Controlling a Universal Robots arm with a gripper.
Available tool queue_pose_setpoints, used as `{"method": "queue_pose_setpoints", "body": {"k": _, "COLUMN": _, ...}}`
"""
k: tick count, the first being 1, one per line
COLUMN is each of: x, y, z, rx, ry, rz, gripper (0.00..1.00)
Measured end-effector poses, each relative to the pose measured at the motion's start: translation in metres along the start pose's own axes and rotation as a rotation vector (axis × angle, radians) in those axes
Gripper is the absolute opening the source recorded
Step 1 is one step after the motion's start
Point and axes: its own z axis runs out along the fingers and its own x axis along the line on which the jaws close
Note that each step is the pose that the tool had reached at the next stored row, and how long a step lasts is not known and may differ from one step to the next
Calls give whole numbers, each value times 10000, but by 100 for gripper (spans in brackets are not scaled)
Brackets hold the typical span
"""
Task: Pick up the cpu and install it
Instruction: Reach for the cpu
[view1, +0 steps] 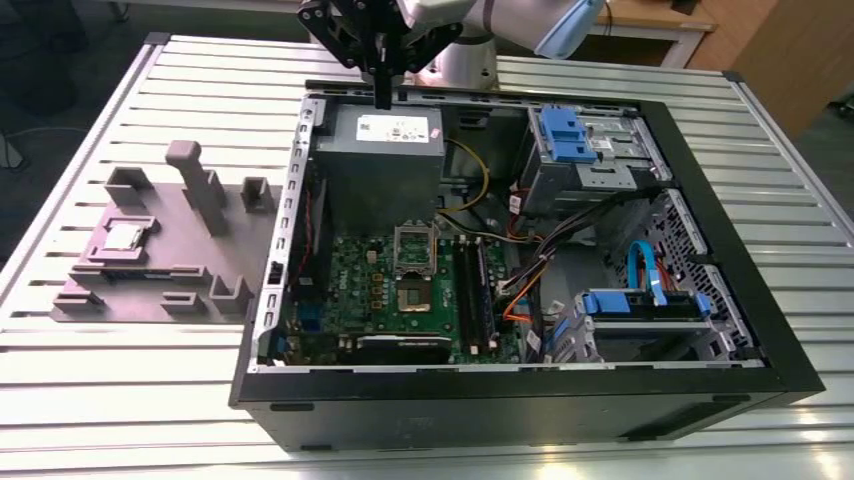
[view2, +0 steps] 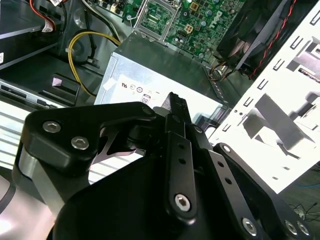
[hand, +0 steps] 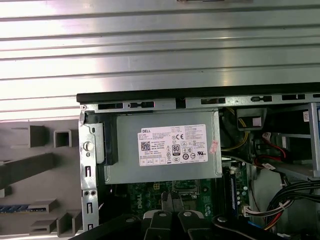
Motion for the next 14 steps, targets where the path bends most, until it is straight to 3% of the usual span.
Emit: {"method": "queue_pose_setpoints", "body": {"k": 14, "x": 40, "y": -3, "z": -2, "rx": 1, "ry": 1, "rz": -1, "gripper": 10}}
